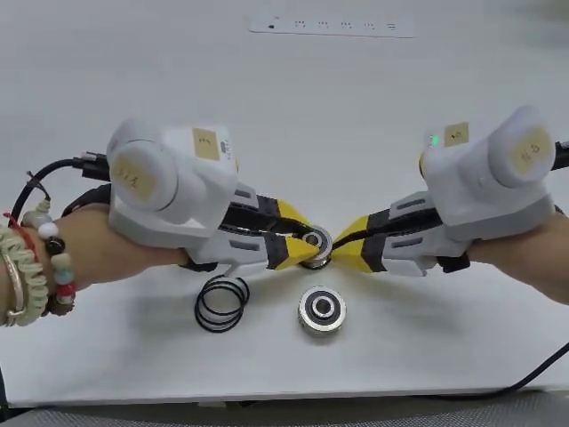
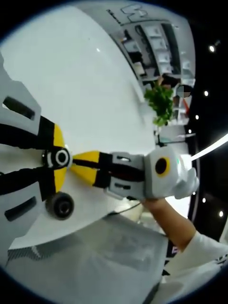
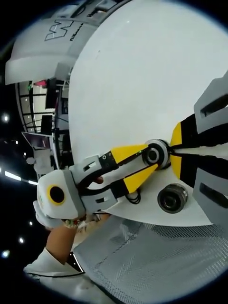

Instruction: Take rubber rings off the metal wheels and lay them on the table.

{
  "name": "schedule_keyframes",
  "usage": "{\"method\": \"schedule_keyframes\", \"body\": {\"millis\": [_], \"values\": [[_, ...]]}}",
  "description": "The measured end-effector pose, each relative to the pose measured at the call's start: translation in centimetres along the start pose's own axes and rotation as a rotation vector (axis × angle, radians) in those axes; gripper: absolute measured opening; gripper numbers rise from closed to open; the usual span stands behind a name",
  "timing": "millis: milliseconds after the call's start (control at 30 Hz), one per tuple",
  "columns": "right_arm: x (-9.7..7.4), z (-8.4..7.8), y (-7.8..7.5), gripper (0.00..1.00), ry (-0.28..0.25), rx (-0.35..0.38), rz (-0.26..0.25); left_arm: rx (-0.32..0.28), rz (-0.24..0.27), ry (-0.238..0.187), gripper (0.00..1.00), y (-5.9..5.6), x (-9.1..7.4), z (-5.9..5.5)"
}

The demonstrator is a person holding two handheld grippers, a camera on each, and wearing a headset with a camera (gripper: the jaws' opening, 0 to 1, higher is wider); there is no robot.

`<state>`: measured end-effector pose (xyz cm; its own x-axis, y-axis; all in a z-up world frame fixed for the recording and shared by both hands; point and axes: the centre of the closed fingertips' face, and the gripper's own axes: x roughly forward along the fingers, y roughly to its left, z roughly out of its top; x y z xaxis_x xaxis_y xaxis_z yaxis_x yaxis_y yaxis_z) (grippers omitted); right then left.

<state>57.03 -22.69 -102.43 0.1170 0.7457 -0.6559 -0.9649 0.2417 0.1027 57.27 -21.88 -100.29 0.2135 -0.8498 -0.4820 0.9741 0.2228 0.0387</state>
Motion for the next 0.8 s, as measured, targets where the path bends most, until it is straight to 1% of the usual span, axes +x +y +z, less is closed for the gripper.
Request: {"method": "schedule_keyframes", "body": {"millis": [167,200,300,333,567,600,633,667,700,733,800], "values": [[0.01,0.03,-0.24,0.0,-0.008,0.065,-0.012,0.004,0.004,0.0,0.14,0.01,0.0,-0.05],[-0.03,0.01,-0.29,0.0,-0.011,0.093,-0.015,0.002,0.005,-0.001,0.14,-0.02,0.01,-0.04],[-0.07,0.04,-0.06,0.0,-0.029,0.183,0.005,-0.002,0.007,-0.008,0.14,-0.11,0.0,-0.02],[-0.14,0.06,-0.1,0.0,-0.042,0.229,0.011,-0.001,0.009,-0.01,0.14,-0.13,0.0,-0.02],[-0.38,0.18,-0.17,0.0,-0.118,0.441,0.06,0.019,0.018,-0.008,0.14,-0.22,0.01,0.0],[-0.44,0.28,-0.27,0.0,-0.133,0.459,0.065,0.017,0.021,-0.011,0.14,-0.23,0.0,0.0],[-0.63,0.59,-0.22,0.0,-0.159,0.501,0.086,0.016,0.022,-0.012,0.14,-0.21,-0.01,-0.01],[-0.77,0.78,-0.24,0.0,-0.175,0.528,0.098,0.014,0.023,-0.014,0.14,-0.2,-0.03,-0.01],[-0.86,0.7,-0.29,0.0,-0.179,0.549,0.102,0.013,0.023,-0.015,0.14,-0.2,-0.04,-0.01],[-0.89,0.72,-0.19,0.0,-0.184,0.55,0.113,0.012,0.021,-0.016,0.14,-0.21,-0.04,-0.01],[-0.82,0.63,0.02,0.0,-0.177,0.565,0.127,0.017,0.015,-0.018,0.14,-0.34,-0.04,0.0]]}}
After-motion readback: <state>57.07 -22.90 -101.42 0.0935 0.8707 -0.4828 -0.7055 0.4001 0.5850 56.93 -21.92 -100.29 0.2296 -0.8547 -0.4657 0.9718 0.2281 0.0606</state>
